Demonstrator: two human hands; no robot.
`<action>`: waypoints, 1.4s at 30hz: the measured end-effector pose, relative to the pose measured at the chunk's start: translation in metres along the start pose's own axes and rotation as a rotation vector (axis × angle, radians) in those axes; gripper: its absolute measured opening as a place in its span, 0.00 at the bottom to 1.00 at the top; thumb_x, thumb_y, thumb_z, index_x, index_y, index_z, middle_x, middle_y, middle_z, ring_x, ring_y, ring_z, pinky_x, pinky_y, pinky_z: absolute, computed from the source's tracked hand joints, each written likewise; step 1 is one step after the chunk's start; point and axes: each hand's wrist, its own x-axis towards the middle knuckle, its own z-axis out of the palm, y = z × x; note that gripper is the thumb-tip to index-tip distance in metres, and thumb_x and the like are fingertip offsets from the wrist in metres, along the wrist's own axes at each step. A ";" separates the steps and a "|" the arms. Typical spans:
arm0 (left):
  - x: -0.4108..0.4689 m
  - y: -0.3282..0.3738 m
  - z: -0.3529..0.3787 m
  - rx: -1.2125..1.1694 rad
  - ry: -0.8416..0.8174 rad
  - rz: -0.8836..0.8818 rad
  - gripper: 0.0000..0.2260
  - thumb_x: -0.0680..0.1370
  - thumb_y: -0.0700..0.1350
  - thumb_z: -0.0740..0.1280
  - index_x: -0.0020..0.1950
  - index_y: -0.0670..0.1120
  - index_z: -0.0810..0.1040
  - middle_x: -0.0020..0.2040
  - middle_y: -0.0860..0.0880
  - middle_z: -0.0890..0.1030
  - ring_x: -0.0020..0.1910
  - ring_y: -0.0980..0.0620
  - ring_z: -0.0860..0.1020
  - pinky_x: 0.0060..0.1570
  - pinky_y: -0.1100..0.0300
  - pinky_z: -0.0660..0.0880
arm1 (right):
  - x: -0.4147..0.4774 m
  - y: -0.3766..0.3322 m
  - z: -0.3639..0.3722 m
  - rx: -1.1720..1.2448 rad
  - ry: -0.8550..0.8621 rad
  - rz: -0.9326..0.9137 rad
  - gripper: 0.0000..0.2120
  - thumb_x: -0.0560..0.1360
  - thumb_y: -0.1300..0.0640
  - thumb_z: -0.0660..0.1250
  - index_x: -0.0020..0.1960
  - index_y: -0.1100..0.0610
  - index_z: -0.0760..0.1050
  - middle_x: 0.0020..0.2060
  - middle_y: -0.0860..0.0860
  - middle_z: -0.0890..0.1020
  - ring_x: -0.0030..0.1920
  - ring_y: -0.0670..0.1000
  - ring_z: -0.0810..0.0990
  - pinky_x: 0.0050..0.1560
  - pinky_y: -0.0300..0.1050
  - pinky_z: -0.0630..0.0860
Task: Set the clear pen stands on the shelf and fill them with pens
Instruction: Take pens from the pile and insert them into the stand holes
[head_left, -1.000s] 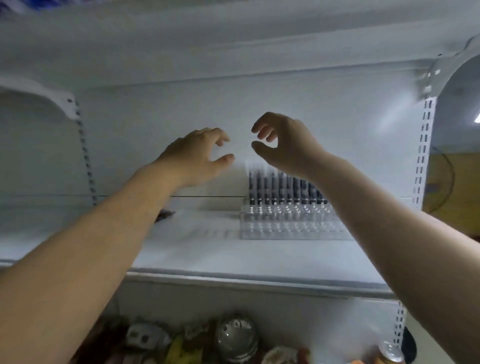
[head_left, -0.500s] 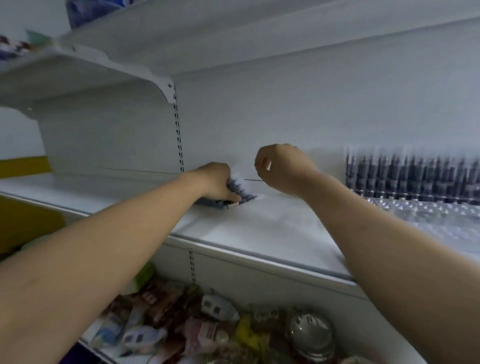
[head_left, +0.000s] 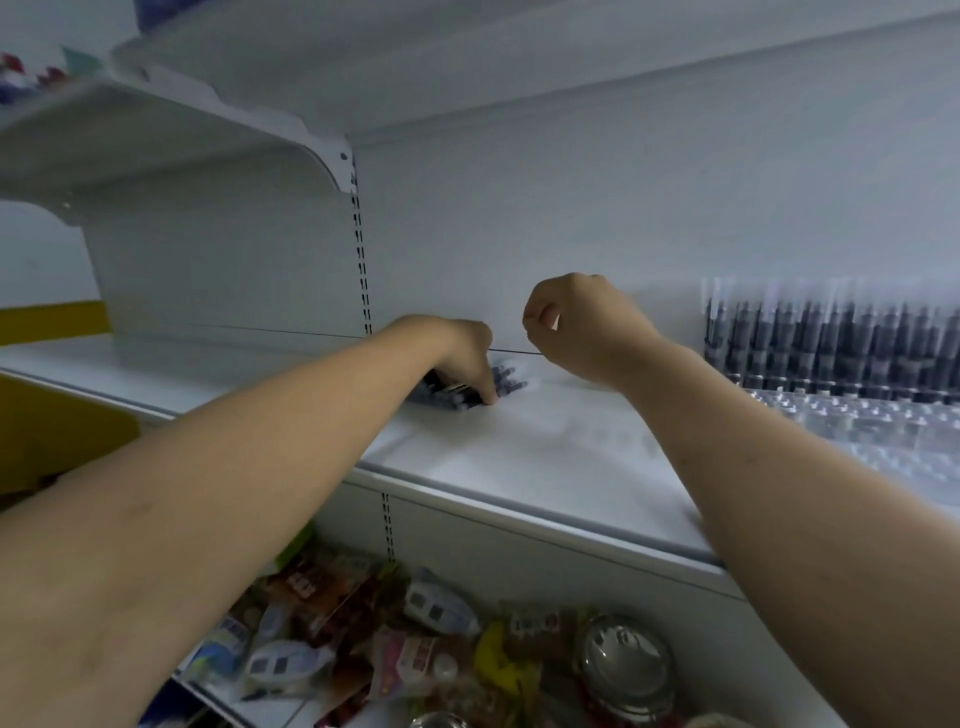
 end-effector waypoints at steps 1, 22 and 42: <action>-0.001 0.003 -0.001 -0.006 -0.012 -0.006 0.20 0.73 0.56 0.79 0.36 0.45 0.73 0.31 0.49 0.77 0.32 0.47 0.76 0.40 0.55 0.74 | 0.000 0.000 0.000 0.002 -0.005 0.000 0.09 0.78 0.57 0.65 0.48 0.48 0.83 0.44 0.47 0.85 0.46 0.55 0.83 0.49 0.52 0.82; -0.062 0.028 0.008 -0.943 0.223 0.331 0.08 0.87 0.46 0.62 0.64 0.44 0.73 0.48 0.44 0.77 0.37 0.47 0.79 0.42 0.45 0.86 | -0.008 0.000 -0.087 0.322 0.487 -0.052 0.04 0.74 0.53 0.67 0.42 0.47 0.80 0.29 0.50 0.82 0.34 0.55 0.85 0.39 0.54 0.82; -0.043 0.340 -0.021 -1.286 -0.066 0.903 0.10 0.88 0.45 0.63 0.68 0.45 0.74 0.42 0.47 0.79 0.38 0.49 0.77 0.44 0.49 0.79 | -0.147 0.205 -0.252 0.593 0.351 0.312 0.05 0.78 0.59 0.75 0.45 0.60 0.86 0.40 0.55 0.87 0.39 0.54 0.81 0.37 0.47 0.73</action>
